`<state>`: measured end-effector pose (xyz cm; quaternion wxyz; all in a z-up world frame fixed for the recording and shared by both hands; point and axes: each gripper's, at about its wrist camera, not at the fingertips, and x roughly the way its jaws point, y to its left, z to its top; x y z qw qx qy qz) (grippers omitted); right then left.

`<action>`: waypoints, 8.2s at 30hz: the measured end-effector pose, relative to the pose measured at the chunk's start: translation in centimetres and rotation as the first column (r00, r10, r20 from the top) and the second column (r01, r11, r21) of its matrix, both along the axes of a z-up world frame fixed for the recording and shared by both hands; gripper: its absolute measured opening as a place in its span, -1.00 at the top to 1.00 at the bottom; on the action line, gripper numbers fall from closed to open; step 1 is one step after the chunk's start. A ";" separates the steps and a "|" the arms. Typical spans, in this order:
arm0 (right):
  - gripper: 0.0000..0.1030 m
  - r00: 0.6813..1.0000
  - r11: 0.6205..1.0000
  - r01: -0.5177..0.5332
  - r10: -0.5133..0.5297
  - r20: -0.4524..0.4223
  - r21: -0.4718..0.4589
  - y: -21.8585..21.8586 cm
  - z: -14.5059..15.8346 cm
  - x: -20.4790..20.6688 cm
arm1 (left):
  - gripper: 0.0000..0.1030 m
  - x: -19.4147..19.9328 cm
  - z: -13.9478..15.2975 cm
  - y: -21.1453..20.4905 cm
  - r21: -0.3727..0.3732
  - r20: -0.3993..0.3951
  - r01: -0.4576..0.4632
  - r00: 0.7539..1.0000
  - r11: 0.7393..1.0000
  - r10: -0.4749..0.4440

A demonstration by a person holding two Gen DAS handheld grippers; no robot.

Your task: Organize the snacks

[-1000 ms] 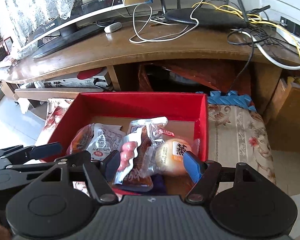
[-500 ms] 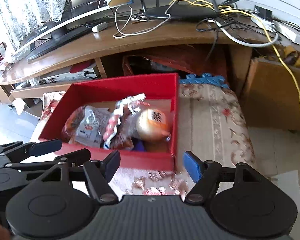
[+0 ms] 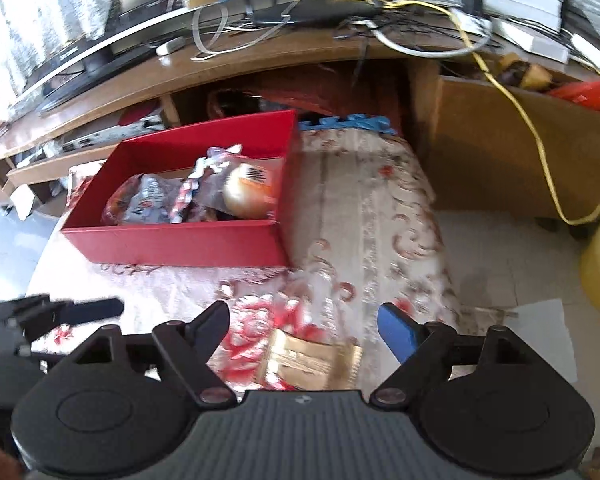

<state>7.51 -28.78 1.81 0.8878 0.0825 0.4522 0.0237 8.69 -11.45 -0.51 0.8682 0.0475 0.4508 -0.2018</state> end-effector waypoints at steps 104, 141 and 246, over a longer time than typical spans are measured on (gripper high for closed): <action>0.16 0.959 0.967 -0.242 0.224 -0.175 -0.085 7.2 -5.4 -0.6 | -0.14 -1.3 -2.9 4.2 0.059 -0.073 -0.095 0.992 0.994 0.099; 0.16 0.975 0.975 -0.218 0.216 -0.040 -0.043 7.5 -1.5 0.6 | -0.12 -0.1 0.7 4.2 0.005 0.034 -0.122 0.992 0.992 0.122; -0.37 0.989 0.989 -0.143 0.144 -0.028 0.036 8.6 -0.5 -0.9 | -0.90 -2.1 2.0 8.3 0.065 0.116 -0.334 0.939 0.940 0.325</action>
